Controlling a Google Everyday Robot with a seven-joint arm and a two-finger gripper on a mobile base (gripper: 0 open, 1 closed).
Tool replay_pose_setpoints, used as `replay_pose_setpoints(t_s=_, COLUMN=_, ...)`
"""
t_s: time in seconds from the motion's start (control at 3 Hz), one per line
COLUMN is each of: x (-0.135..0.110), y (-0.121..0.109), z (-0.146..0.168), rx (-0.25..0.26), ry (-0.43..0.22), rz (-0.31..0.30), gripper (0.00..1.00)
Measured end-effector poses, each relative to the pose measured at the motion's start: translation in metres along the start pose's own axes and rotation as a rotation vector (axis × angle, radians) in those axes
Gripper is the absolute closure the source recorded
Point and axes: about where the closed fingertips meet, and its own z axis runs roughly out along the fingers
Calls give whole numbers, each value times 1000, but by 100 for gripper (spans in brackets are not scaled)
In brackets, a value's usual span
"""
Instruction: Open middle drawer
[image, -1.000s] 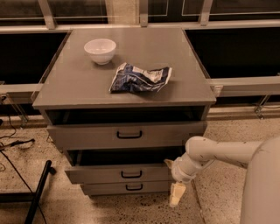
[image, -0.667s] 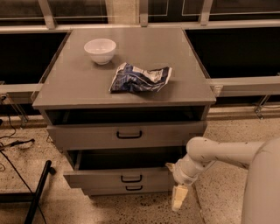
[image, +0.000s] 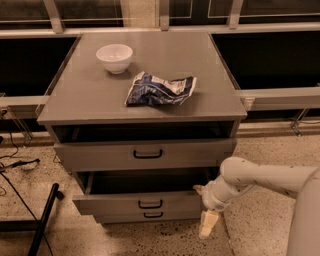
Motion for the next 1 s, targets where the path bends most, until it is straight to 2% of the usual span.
replay_pose_setpoints(t_s=0.33, x=8, y=-14, z=-10, rx=77, ry=-89, rz=12, gripper=0)
replay_pose_setpoints(t_s=1.0, x=48, y=-35, z=-35, rx=245, ry=-281, rz=60, gripper=0)
